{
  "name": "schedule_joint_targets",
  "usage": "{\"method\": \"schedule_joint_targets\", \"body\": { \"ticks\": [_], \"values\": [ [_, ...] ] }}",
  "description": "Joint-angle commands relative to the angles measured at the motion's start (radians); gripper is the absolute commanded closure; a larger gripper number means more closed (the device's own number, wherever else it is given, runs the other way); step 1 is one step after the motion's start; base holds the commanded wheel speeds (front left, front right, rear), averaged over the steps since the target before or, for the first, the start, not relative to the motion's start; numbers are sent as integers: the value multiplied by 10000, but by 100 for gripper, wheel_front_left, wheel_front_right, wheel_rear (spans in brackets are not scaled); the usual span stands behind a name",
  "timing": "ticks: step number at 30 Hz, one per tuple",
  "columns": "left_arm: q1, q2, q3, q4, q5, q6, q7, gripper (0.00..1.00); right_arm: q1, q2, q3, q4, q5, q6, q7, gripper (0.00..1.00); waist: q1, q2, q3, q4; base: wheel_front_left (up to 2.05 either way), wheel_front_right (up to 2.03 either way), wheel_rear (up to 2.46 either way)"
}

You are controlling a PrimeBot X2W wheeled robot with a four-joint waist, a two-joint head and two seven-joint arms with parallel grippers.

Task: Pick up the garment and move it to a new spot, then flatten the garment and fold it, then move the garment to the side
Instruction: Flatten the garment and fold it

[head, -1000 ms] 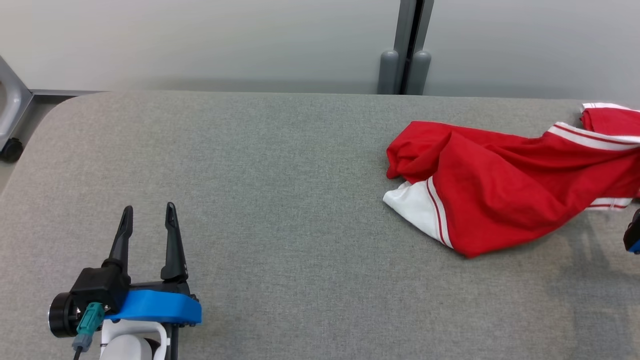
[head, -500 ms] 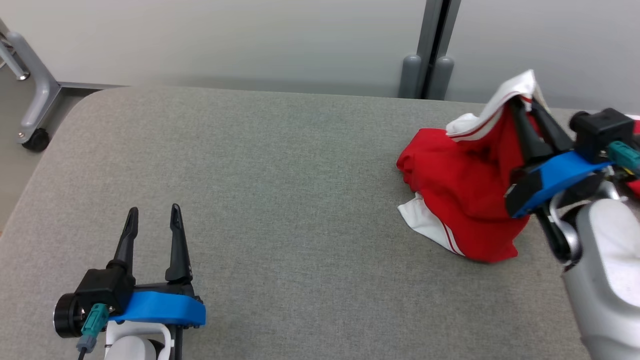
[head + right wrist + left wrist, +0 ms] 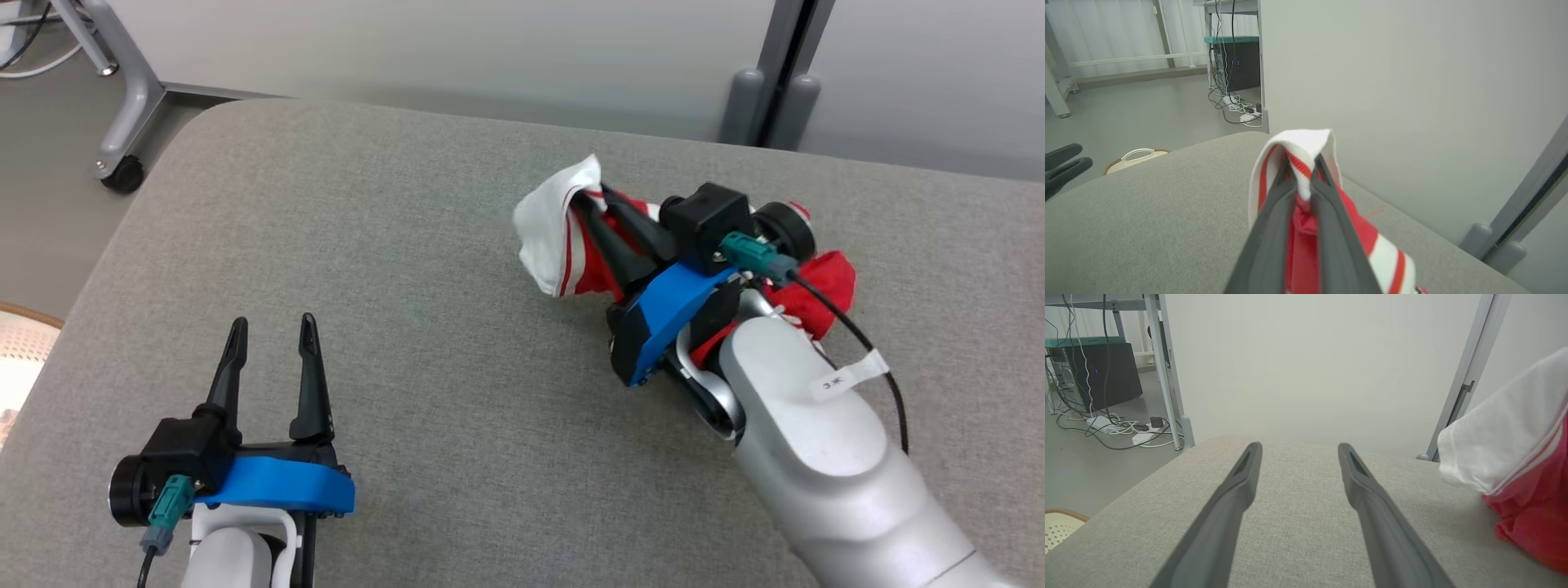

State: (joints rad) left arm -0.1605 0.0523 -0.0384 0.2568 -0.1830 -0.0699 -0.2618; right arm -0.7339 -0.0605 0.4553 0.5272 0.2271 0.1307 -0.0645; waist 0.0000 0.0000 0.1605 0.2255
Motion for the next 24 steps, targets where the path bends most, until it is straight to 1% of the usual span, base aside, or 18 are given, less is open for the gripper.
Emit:
{"method": "schedule_joint_targets", "body": {
  "ticks": [1, 6, 7, 8, 9, 12, 15, 18, 20, 24],
  "values": [
    [-148, -20, -8, 6, -38, 36, -45, 0, -180, 68, 208, 181, 106, 2, -115, 100, 0, 0, 81, 111, 0, 0, 0],
    [-306, -24, -277, 63, -264, 132, -45, 0, -336, 97, 1852, 778, 1180, 4, -447, 100, 0, 0, 188, 339, 0, 0, 0],
    [-324, -23, -301, 65, -292, 157, -45, 0, -325, 85, 2163, 892, 1379, 2, -449, 89, 0, 0, 205, 352, 0, 0, 0],
    [-330, -25, -337, 66, -346, 185, -45, 0, -317, 82, 2463, 999, 1559, 2, -486, 59, 0, 0, 225, 359, 0, 0, 0],
    [-326, -24, -373, 73, -378, 225, -45, 0, -312, 89, 2710, 1076, 1679, 2, -549, 0, 0, 0, 242, 360, 0, 0, 0],
    [-324, -25, -393, 84, -440, 284, -45, 0, -246, 86, 3239, 1319, 1974, 2, -719, 0, 0, 0, 264, 273, 0, 0, 0],
    [-292, -24, -336, 98, -391, 315, -45, 0, -311, 83, 3281, 1746, 2024, 2, -951, 0, 0, 0, 210, 81, 0, 0, 0],
    [-208, -24, -231, 91, -310, 301, -45, 0, -421, 85, 2891, 2295, 1777, 2, -1270, 0, 0, 0, 102, -188, 0, 0, 0],
    [-130, -23, -144, 99, -240, 274, -45, 0, -462, 89, 2448, 2621, 1578, 2, -1511, 0, 0, 0, 13, -398, 0, 0, 0],
    [-4, -3, 50, 62, -105, 209, -45, 0, -245, -244, 1456, 2862, 1262, 2, -1849, 0, 0, 0, -174, -830, 0, 0, 0]
  ]
}}
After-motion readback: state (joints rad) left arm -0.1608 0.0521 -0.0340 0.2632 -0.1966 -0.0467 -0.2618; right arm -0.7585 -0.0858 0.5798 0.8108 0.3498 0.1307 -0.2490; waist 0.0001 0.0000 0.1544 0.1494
